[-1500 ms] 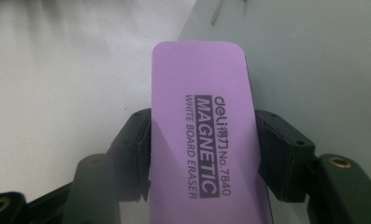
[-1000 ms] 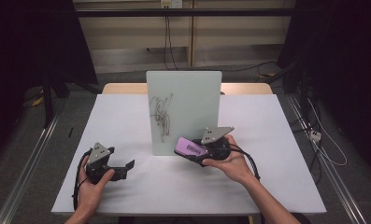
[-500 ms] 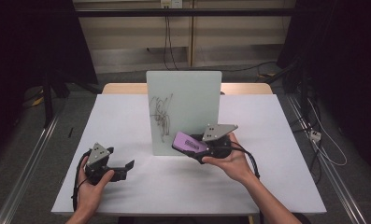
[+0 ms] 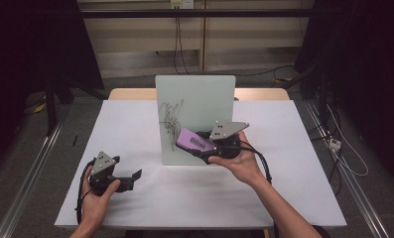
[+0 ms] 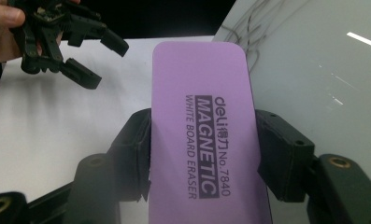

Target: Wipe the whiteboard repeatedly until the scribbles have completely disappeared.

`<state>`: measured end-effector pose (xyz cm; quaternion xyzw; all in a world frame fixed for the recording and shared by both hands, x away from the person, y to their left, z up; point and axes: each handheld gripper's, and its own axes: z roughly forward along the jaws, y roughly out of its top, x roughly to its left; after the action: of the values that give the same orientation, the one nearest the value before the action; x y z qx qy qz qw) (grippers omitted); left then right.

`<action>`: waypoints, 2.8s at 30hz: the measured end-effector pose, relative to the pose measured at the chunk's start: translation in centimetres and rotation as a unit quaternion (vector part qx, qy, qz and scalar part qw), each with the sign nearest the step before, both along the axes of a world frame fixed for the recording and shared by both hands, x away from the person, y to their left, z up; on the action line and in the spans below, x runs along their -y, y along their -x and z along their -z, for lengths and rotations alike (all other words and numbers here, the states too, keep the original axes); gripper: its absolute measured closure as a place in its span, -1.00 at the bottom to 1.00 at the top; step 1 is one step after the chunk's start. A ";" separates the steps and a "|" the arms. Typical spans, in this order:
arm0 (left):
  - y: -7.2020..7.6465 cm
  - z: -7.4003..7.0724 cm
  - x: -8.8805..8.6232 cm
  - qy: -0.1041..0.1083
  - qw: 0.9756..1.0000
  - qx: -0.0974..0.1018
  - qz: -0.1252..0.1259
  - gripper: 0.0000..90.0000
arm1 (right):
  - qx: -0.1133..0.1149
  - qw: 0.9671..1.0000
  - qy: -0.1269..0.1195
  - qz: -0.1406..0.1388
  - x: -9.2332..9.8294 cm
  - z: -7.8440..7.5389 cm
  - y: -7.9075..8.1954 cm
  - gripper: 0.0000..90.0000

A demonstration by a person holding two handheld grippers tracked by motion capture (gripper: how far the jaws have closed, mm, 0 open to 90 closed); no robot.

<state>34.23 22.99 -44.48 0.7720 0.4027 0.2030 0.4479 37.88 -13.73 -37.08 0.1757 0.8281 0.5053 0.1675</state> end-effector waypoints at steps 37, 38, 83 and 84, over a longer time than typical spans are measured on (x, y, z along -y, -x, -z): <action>0.0 -0.2 -0.2 0.000 1.000 0.006 0.016 -0.88 | 0.080 0.996 -0.018 0.032 -2.6 -5.9 -3.7 -0.08; 0.0 -0.2 -0.2 -0.001 1.000 0.006 0.016 -0.88 | 0.079 0.996 -0.019 0.034 -2.4 -5.9 -3.8 -0.08; 0.0 0.0 -0.1 -0.003 1.000 0.002 0.016 -0.88 | 0.072 0.996 0.036 0.044 -4.5 -4.1 -4.0 -0.07; 0.0 0.0 -0.1 -0.004 1.000 0.003 0.017 -0.88 | 0.071 0.996 0.040 0.042 -4.7 -3.9 -3.9 -0.07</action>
<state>34.24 23.10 -44.43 0.7797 0.3876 0.1991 0.4496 41.78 -9.06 -33.15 0.1673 0.8254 0.4757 0.2540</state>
